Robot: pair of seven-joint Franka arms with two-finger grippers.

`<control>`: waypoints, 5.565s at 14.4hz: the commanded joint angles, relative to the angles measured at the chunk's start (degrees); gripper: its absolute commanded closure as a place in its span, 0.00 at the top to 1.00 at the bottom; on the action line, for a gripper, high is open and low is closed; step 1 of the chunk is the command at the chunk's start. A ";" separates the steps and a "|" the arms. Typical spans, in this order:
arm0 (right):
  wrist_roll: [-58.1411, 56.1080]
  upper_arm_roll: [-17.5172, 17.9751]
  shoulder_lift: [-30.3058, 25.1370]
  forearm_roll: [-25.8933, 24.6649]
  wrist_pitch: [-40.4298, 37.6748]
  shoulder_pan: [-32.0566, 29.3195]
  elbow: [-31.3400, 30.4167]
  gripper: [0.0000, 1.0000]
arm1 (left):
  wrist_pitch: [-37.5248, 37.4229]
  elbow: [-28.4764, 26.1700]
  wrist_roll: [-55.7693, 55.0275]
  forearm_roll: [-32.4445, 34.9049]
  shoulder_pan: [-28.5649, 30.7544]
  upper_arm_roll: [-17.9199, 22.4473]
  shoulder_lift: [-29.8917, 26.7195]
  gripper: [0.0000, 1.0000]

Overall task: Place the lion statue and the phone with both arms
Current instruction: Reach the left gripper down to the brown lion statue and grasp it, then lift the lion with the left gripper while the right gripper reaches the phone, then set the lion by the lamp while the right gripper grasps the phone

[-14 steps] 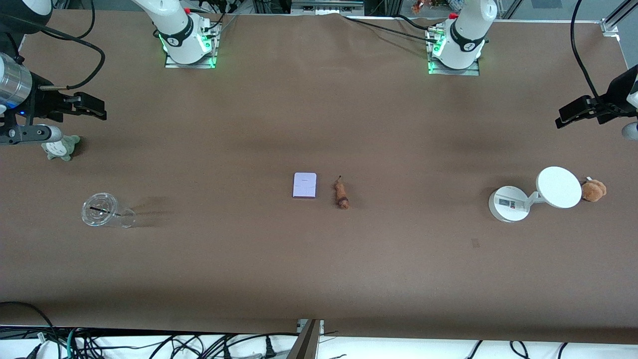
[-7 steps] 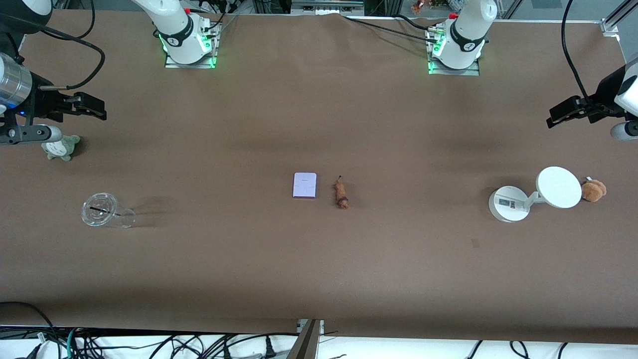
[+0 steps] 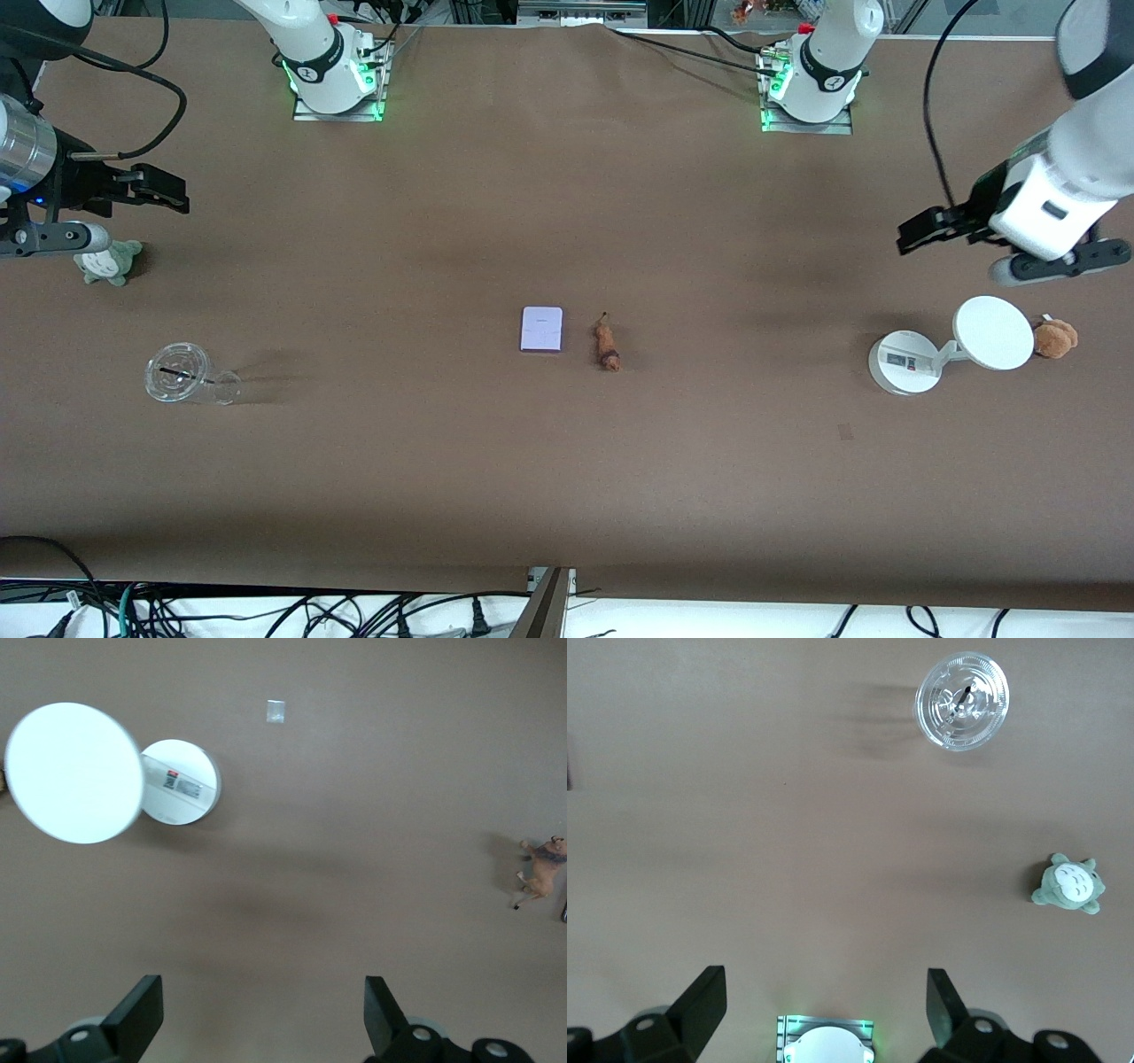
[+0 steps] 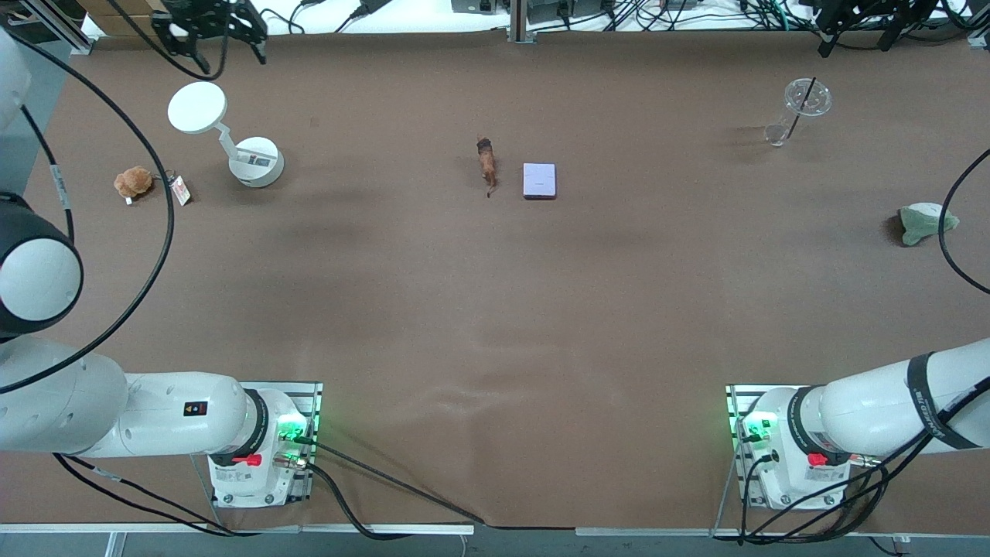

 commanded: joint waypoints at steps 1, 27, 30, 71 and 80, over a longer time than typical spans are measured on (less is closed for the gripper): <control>0.81 0.02 1.01 0.61 -0.28 -0.46 1.49 1.00 | 2.80 1.25 -5.63 -1.14 0.09 -3.12 3.70 1.00; 0.81 0.72 5.58 3.60 3.32 1.55 1.49 1.00 | 30.76 24.55 -39.57 7.29 -31.37 -2.96 48.36 1.00; 0.81 0.72 8.38 3.34 5.61 1.82 1.49 1.00 | 30.33 24.28 -38.70 7.30 -30.24 -3.05 48.10 1.00; 42.82 0.46 40.74 7.29 58.17 35.92 1.40 1.00 | 33.22 -1.65 14.13 7.48 2.02 -3.13 34.56 0.50; 42.82 0.46 42.14 7.21 60.37 36.27 1.40 1.00 | 25.95 -1.82 14.04 6.60 2.81 -3.84 28.52 1.00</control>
